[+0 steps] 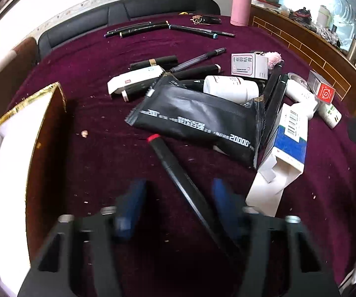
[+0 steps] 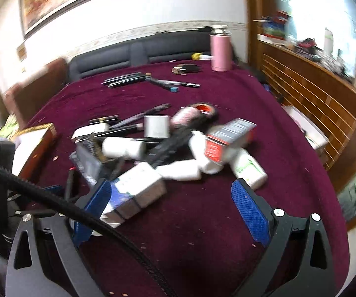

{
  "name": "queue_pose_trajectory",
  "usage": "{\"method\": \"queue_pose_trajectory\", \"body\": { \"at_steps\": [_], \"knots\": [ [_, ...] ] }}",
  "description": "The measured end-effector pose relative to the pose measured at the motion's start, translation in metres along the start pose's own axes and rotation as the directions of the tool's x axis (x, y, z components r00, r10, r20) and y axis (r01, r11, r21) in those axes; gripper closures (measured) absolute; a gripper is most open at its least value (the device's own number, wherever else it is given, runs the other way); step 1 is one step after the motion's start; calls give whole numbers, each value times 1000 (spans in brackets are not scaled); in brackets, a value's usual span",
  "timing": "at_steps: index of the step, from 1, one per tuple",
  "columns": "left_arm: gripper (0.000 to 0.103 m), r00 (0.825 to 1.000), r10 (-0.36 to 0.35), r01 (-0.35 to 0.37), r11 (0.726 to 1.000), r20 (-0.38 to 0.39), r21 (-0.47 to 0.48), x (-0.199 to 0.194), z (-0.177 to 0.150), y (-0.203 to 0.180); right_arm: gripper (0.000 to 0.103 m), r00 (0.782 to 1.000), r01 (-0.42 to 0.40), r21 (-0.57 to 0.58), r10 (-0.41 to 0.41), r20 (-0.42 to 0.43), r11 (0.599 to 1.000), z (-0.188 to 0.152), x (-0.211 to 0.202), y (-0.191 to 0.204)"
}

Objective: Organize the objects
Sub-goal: 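Lower the left tool onto the red-capped black marker and close it, then grasp the black pouch with the right tool while the left tool lifts the marker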

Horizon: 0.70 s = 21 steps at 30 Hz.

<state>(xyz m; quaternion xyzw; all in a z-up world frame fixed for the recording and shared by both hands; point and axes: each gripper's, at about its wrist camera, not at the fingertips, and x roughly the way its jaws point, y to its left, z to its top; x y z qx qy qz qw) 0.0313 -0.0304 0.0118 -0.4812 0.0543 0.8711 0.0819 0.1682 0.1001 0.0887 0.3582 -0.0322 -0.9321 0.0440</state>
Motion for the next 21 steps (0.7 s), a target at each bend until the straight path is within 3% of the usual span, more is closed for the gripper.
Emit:
{"method": "queue_pose_trajectory", "body": {
  "at_steps": [1, 5, 9, 18, 21],
  "knots": [
    [90, 1000, -4, 4, 1000, 3, 6, -1, -1, 2, 4, 1000, -15, -22, 15, -9, 1000, 3, 1, 6],
    [92, 995, -102, 103, 992, 19, -67, -11, -12, 28, 4, 995, -91, -116, 86, -45, 989, 15, 9, 33],
    [91, 989, -145, 149, 980, 41, -134, -26, -24, 48, 4, 988, -140, -204, 124, -93, 969, 24, 23, 60],
    [91, 963, -240, 261, 947, 123, -188, -75, -50, 76, 14, 974, -145, -396, 62, -217, 907, 36, 80, 124],
    [91, 958, -248, 273, 941, 143, -198, -86, -55, 85, 31, 965, -112, -438, -7, -261, 892, 32, 102, 137]
  ]
}}
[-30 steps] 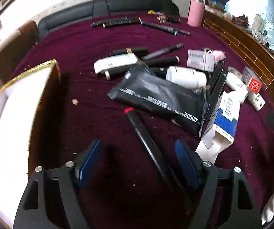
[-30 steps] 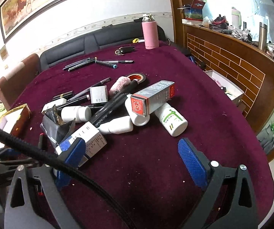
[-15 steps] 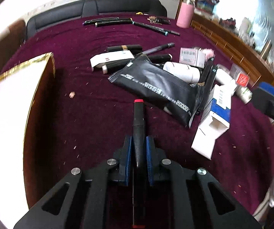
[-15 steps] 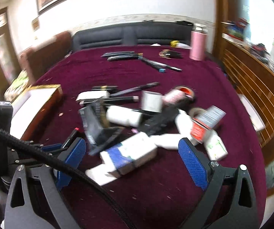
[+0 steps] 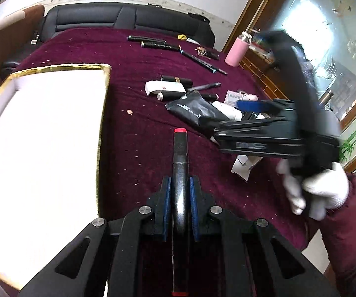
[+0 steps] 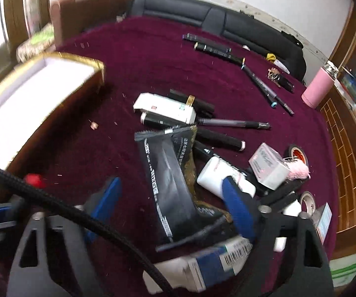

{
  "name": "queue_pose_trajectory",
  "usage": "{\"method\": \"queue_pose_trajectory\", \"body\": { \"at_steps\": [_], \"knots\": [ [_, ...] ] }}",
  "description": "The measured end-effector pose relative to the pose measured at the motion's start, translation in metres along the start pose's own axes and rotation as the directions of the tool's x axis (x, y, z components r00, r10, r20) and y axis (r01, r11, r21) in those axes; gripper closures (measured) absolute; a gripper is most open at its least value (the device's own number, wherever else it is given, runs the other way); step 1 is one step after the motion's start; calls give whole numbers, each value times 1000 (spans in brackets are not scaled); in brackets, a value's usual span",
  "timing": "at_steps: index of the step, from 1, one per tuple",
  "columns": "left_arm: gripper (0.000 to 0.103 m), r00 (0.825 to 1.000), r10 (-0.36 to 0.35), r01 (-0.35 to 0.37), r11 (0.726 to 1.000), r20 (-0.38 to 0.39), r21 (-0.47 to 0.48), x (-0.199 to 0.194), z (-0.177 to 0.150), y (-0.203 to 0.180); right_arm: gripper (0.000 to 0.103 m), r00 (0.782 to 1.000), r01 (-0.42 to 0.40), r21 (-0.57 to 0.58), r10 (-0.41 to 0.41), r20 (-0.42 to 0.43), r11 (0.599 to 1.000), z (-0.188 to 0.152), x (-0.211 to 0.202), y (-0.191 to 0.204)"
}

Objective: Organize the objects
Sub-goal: 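Grasp the black pouch with the right tool while the left tool lifts the marker, then carry pouch and marker over the white box and open both tools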

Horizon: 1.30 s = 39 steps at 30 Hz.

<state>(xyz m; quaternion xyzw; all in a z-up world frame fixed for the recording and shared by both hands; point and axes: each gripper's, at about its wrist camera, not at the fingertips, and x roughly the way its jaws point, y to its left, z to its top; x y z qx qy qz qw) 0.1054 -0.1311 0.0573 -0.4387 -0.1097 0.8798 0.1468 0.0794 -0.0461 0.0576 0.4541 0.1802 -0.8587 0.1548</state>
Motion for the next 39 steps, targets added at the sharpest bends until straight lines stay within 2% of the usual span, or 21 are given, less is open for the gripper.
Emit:
{"method": "queue_pose_trajectory", "body": {
  "at_steps": [2, 3, 5, 7, 8, 11, 15, 17, 22, 25, 28, 32, 35, 39],
  "knots": [
    [91, 1000, -1, 1, 1000, 9, -10, -6, 0, 6, 64, 998, -3, 6, 3, -64, 1000, 1, 16, 2],
    [91, 1000, -4, 4, 1000, 10, -17, -8, 0, 10, 67, 995, -14, 26, 16, -98, 1000, 0, 24, 0],
    [91, 1000, -5, 6, 999, 15, -31, -10, -1, 16, 71, 995, -14, 62, 20, -97, 998, 0, 24, -5],
    [91, 1000, -7, 8, 999, 21, -43, -13, -2, 22, 75, 993, -74, 139, 86, -78, 987, -1, 17, -17],
    [91, 1000, -6, 8, 999, 25, -49, -15, -2, 25, 75, 991, -111, 182, 123, -58, 977, -3, 11, -26],
    [91, 999, -4, 6, 998, 36, -55, -19, -1, 31, 76, 986, -157, 250, 167, -17, 955, -7, -3, -40],
    [91, 998, -6, 10, 998, 67, -58, -25, 2, 37, 76, 965, -261, 314, 258, 49, 913, -6, -23, -51],
    [91, 996, -8, 14, 998, 87, -64, -31, 5, 40, 75, 952, -305, 317, 295, 80, 898, 2, -34, -43],
    [91, 989, -32, 44, 995, 142, -86, -55, 20, 57, 75, 901, -434, 286, 415, 129, 854, 27, -52, -14],
    [91, 981, -37, 55, 995, 193, -88, -82, 28, 70, 75, 860, -510, 272, 491, 137, 816, 43, -49, 9],
    [91, 972, -25, 47, 995, 232, -87, -103, 35, 80, 75, 830, -557, 261, 544, 126, 789, 59, -38, 32],
    [91, 974, 42, -24, 996, 225, -82, -105, 45, 93, 75, 820, -567, 264, 564, 94, 780, 72, -16, 59],
    [91, 986, 75, -63, 995, 152, -83, -79, 58, 108, 75, 824, -556, 292, 562, 71, 779, 81, 3, 72],
    [91, 994, 98, -94, 991, 41, -96, -26, 81, 127, 75, 842, -520, 322, 538, 41, 791, 93, 24, 83]
  ]
}}
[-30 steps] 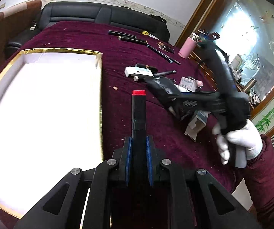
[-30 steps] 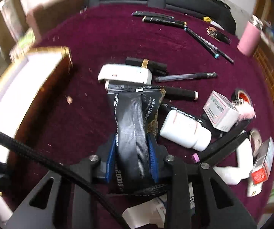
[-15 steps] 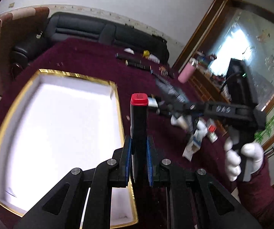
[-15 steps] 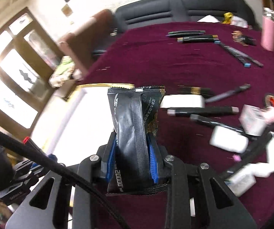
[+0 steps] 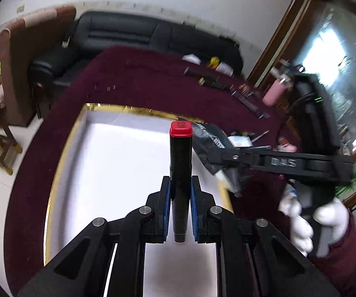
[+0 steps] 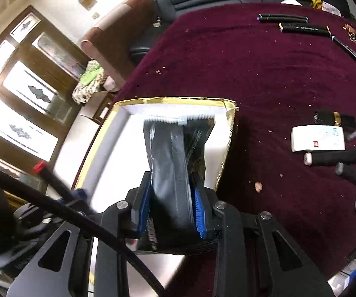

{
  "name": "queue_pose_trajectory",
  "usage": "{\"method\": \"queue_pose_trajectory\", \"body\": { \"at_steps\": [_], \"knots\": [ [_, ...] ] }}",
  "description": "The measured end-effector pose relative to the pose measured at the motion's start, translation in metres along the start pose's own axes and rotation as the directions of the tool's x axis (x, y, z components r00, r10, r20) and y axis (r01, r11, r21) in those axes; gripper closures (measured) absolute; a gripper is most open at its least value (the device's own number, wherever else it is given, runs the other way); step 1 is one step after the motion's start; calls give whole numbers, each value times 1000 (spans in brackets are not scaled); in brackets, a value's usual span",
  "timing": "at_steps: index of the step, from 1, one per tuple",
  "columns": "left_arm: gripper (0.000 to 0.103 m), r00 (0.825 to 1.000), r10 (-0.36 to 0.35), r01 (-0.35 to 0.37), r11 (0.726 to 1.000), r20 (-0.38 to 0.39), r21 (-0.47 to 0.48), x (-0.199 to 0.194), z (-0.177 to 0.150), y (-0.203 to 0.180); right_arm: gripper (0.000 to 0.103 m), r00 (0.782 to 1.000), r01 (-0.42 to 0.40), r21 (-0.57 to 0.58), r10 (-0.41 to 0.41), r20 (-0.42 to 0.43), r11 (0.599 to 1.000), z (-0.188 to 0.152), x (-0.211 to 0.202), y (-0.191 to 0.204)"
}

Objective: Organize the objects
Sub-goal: 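Carry pouch and marker over the white box and open both tools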

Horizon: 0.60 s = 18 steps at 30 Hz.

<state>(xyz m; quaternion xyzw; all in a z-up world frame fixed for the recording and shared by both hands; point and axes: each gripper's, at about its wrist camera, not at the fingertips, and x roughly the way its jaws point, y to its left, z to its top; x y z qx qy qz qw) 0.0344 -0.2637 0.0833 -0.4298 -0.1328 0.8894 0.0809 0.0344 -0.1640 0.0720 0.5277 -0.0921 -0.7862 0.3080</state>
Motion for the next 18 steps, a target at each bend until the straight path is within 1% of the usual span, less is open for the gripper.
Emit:
{"method": "queue_pose_trajectory", "body": {
  "at_steps": [1, 3, 5, 7, 8, 10, 11, 13, 16, 17, 18],
  "knots": [
    [91, 1000, 14, -14, 1000, -21, 0, 15, 6, 1, 75, 1000, 11, 5, -11, -3, 1000, 2, 4, 2],
    [91, 999, 17, -17, 1000, -50, 0, 33, 16, 7, 75, 999, 40, 5, -40, -5, 999, 7, 12, 5],
    [92, 996, 28, -28, 1000, -80, -8, 56, 27, 5, 75, 998, 62, 12, -62, -12, 998, 10, 16, 8],
    [92, 994, 54, -55, 998, -95, -10, 74, 36, 5, 78, 995, 103, 18, -103, -12, 995, 12, 22, 7],
    [92, 993, 58, -62, 998, -105, -27, 84, 40, 6, 78, 994, 113, 25, -113, -11, 993, 13, 23, 3],
    [92, 992, 35, -43, 997, -122, -59, 96, 46, 16, 78, 993, 115, 60, -114, -18, 992, 15, 29, -8],
    [92, 991, 32, -42, 996, -133, -78, 103, 47, 20, 78, 994, 105, 71, -104, -20, 992, 14, 28, -12],
    [92, 990, 0, -16, 993, -140, -113, 112, 47, 28, 78, 996, 85, 93, -84, -16, 992, 15, 26, -19],
    [92, 990, -58, 34, 982, -127, -186, 113, 50, 45, 77, 997, 67, 97, -70, 26, 993, 16, 16, -17],
    [90, 989, -82, 55, 977, -127, -205, 113, 51, 48, 77, 996, 66, 90, -71, 47, 994, 16, 9, -14],
    [87, 988, -88, 60, 974, -124, -217, 111, 51, 51, 76, 995, 69, 84, -75, 64, 994, 16, 3, -13]
  ]
}}
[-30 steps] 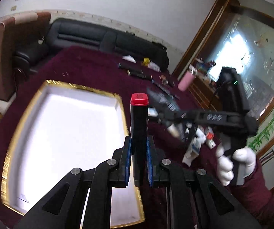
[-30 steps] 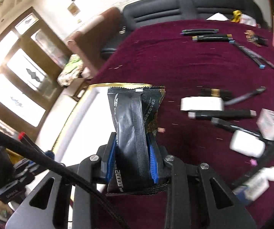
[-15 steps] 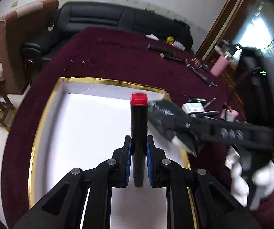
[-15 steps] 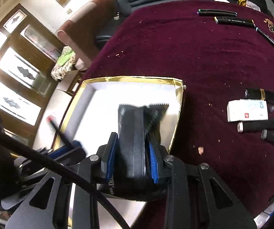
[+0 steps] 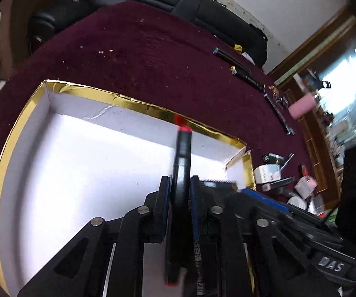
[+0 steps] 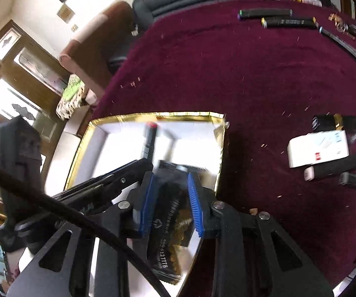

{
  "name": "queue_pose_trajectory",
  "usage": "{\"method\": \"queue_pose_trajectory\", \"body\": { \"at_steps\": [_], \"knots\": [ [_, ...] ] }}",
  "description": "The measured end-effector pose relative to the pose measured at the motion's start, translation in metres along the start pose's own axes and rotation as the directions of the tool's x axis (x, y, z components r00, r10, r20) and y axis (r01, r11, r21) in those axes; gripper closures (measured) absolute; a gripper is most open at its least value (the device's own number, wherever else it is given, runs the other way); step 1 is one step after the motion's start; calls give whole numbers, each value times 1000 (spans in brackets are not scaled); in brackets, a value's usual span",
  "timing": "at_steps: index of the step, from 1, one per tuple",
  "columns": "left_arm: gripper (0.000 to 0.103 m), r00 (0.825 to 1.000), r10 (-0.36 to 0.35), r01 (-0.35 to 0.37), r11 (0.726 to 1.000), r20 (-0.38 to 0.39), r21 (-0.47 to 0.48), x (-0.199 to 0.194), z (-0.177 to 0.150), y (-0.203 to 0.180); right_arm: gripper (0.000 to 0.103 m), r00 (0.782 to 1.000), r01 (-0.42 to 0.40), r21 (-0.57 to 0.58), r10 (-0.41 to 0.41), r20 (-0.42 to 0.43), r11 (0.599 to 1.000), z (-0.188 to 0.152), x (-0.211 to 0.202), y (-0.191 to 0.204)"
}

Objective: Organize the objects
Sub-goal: 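Carry pouch and marker over the white box and open both tools, then move both tools back over the cluttered table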

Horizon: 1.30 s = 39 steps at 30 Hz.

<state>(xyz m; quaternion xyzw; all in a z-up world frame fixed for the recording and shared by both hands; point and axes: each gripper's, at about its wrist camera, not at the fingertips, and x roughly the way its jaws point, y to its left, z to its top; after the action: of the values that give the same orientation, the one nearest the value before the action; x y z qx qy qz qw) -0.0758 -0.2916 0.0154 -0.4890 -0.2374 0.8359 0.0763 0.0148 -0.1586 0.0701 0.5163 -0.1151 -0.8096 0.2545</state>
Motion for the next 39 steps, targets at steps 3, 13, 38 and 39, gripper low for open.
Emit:
{"method": "queue_pose_trajectory", "body": {
  "at_steps": [3, 13, 38, 39],
  "knots": [
    [72, 1000, 1, -1, 1000, 4, -20, -6, -1, 6, 68, 999, 14, -12, -13, 48, 1000, 0, -18, -1],
    [63, 997, -36, 37, 999, 71, -6, -56, -29, -18, 67, 975, 105, -13, -100, 197, 994, -17, -92, -37],
    [48, 987, -108, 149, 883, -116, 446, 1, -141, -230, 16, 837, 170, 346, -320, 443, 923, -133, -215, -218],
    [48, 993, -92, 117, 846, -75, 520, 1, -143, -242, 16, 838, 156, 360, -317, 444, 920, -136, -216, -225]
  ]
}}
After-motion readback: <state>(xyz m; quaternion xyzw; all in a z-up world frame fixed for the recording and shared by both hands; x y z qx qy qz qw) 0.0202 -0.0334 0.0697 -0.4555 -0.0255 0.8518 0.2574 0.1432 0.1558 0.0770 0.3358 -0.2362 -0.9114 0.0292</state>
